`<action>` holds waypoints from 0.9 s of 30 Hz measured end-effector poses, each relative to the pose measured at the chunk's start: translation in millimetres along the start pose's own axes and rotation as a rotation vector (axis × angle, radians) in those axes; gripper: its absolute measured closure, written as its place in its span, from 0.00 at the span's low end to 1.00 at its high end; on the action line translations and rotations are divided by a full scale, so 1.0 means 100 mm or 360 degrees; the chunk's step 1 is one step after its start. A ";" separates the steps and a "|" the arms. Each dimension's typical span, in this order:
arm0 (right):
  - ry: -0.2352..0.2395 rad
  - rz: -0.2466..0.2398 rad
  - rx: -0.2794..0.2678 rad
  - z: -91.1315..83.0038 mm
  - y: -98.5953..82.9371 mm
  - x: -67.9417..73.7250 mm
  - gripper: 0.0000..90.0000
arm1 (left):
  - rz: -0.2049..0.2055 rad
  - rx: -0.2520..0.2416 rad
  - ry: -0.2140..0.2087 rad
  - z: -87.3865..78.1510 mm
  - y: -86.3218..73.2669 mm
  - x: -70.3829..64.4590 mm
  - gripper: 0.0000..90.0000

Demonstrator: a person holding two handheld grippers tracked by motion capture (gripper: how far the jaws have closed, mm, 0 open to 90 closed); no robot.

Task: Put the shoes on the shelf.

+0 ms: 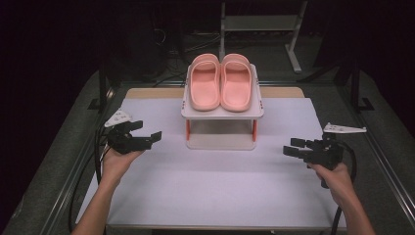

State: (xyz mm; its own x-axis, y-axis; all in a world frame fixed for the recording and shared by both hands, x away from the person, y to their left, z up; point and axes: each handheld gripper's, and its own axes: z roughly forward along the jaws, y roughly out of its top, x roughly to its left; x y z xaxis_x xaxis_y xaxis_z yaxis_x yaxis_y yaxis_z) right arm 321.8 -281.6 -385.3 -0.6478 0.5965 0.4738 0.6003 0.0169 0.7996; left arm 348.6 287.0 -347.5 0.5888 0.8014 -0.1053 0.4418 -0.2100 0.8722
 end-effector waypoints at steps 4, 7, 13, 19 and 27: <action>-0.0001 0.0008 -0.0003 -0.01 -0.05 -0.01 0.29 | -0.0007 0.0006 -0.0004 0.00 -0.06 0.00 0.12; -0.0004 0.0016 -0.0002 -0.01 -0.09 -0.01 0.28 | -0.0013 0.0009 -0.0002 0.00 -0.10 0.00 0.11; -0.0011 0.0027 0.0026 -0.01 -0.17 -0.03 0.27 | -0.0017 0.0013 -0.0004 -0.01 -0.16 -0.01 0.11; -0.0019 0.0025 0.0024 -0.04 -0.22 -0.03 0.27 | -0.0017 0.0007 0.0002 -0.03 -0.23 -0.02 0.11; -0.0034 0.0041 0.0010 -0.10 -0.29 -0.06 0.27 | -0.0029 -0.0002 0.0014 -0.06 -0.32 -0.01 0.11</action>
State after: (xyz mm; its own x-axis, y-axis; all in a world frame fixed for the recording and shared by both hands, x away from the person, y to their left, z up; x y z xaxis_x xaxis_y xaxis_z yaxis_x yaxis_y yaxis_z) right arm 303.6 -293.3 -408.0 -0.6217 0.6140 0.4863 0.6199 0.0062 0.7847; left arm 329.4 296.6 -372.7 0.5750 0.8098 -0.1168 0.4513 -0.1948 0.8708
